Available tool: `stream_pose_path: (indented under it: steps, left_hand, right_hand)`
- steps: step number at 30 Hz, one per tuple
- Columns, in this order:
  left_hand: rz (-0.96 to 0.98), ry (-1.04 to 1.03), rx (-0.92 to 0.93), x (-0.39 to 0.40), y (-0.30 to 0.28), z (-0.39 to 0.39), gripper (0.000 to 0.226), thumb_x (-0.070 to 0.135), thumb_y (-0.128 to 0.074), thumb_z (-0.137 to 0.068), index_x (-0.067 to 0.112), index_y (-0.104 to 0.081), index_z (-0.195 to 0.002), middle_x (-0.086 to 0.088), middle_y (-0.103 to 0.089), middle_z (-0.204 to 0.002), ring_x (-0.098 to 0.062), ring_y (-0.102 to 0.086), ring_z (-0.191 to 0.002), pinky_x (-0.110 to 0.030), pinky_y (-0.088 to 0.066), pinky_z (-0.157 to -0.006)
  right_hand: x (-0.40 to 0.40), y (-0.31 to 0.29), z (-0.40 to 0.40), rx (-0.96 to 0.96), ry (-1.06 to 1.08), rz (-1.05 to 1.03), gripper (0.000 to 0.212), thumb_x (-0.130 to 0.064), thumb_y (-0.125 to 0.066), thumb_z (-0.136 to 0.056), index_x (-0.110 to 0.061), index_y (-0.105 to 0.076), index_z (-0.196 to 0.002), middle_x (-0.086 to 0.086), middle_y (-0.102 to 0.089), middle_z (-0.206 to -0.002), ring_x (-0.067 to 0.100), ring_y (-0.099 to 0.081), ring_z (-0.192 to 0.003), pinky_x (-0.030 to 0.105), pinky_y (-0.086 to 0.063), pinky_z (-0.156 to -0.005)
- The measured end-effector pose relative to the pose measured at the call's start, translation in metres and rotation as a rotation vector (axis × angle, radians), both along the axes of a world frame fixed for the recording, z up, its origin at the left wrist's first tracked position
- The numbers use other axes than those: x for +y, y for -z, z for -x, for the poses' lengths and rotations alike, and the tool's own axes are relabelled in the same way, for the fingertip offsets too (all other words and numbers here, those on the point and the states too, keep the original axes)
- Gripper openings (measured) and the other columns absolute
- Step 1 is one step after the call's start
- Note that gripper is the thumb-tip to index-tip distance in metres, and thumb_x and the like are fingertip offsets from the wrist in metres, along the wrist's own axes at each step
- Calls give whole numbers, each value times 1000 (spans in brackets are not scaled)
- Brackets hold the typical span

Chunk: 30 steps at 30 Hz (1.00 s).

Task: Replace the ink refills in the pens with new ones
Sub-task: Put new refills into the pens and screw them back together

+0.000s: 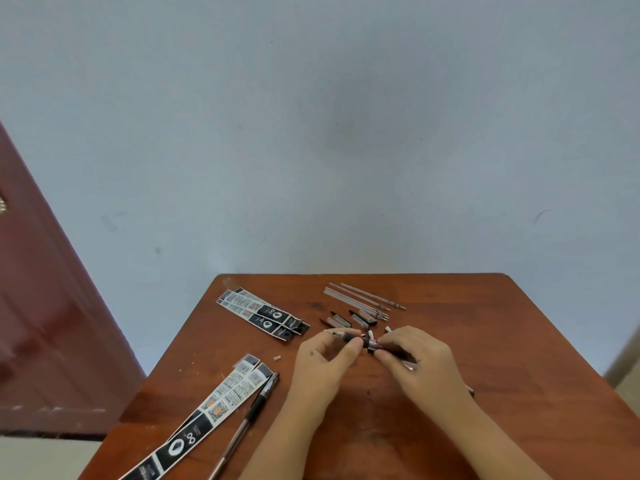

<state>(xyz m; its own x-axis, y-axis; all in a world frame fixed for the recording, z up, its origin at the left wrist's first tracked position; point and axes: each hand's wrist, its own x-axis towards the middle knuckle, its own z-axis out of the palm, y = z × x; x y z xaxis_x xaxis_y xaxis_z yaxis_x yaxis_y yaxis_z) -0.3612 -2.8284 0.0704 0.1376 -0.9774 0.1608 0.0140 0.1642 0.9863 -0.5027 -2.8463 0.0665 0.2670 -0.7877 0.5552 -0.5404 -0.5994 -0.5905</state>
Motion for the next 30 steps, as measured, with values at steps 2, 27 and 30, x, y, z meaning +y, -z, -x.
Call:
stream_pose_path:
  steps: [2,27,30]
  left_hand:
    - [11,-7,-24,0,0,0,25,-2,-59,-82,19,-68,-73,8,-70,-65,-4,-63,-69,-19,-52,-68]
    - [135,-508,-832,13,9,-75,22,17,-54,-89,14,-65,-108,-1,-55,-89,-11,-48,-76,-20,-32,-65]
    - [178,-468,-940,10,16,-78,15,13,-60,-77,13,-71,-87,-2,-60,-71,-15,-55,-62,-18,-31,-51]
  right_hand:
    - [1,0,-1,11,-21,15,10,-10,-65,-66,-11,-69,-74,-12,-60,-72,-18,-49,-77,-6,-35,-71]
    - [-40,-15,-53,731,177,-154,29,-26,-44,-91,-17,-56,-116,1,-55,-121,20,-44,-115,30,-37,-94]
    - [-46,-10,-65,811,169,-136,28,-20,-44,-91,-17,-55,-116,3,-56,-117,21,-44,-113,31,-37,-92]
